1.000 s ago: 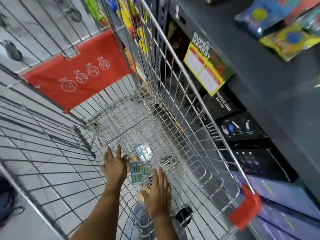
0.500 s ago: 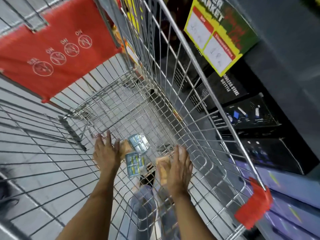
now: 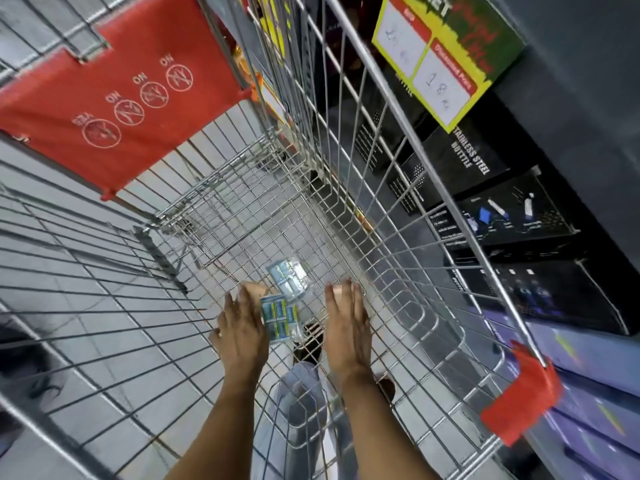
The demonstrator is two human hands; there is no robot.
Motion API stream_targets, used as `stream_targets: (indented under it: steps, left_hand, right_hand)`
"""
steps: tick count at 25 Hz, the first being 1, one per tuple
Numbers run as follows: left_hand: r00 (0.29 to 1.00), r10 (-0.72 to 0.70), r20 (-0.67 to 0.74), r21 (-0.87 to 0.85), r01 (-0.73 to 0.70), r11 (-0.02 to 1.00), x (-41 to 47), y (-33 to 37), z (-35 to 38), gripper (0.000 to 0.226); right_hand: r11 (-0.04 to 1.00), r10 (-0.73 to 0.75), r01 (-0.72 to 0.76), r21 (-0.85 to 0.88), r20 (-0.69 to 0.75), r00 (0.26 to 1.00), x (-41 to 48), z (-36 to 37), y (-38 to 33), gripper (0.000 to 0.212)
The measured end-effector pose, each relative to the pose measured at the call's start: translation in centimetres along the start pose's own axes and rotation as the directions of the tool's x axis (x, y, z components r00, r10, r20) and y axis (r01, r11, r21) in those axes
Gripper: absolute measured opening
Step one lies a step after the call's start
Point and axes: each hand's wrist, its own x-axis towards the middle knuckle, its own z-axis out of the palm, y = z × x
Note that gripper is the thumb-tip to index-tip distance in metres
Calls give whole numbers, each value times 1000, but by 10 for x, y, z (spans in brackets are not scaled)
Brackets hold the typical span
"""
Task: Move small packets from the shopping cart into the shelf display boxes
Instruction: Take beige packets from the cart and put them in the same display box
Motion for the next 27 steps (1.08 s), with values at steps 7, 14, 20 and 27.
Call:
stream_targets:
  steps: [7, 14, 20, 27]
  left_hand:
    - [994, -75, -81, -77, 69, 995, 47, 12, -12, 60]
    - [995, -21, -93, -100, 12, 995, 55, 7, -10, 59]
    - [965, 205, -161, -39, -214, 976, 55, 21, -17, 55]
    - [932, 224, -286, -193, -285, 939, 30, 60, -46, 61]
  right_hand:
    - [1000, 6, -7, 6, 89, 996, 12, -1, 14, 72]
    - [996, 66, -65, 61, -24, 998, 10, 2, 5, 78]
    - [994, 92, -91, 62, -17, 996, 17, 1, -1, 70]
    - [997, 45, -40, 61, -85, 995, 22, -34, -14, 71]
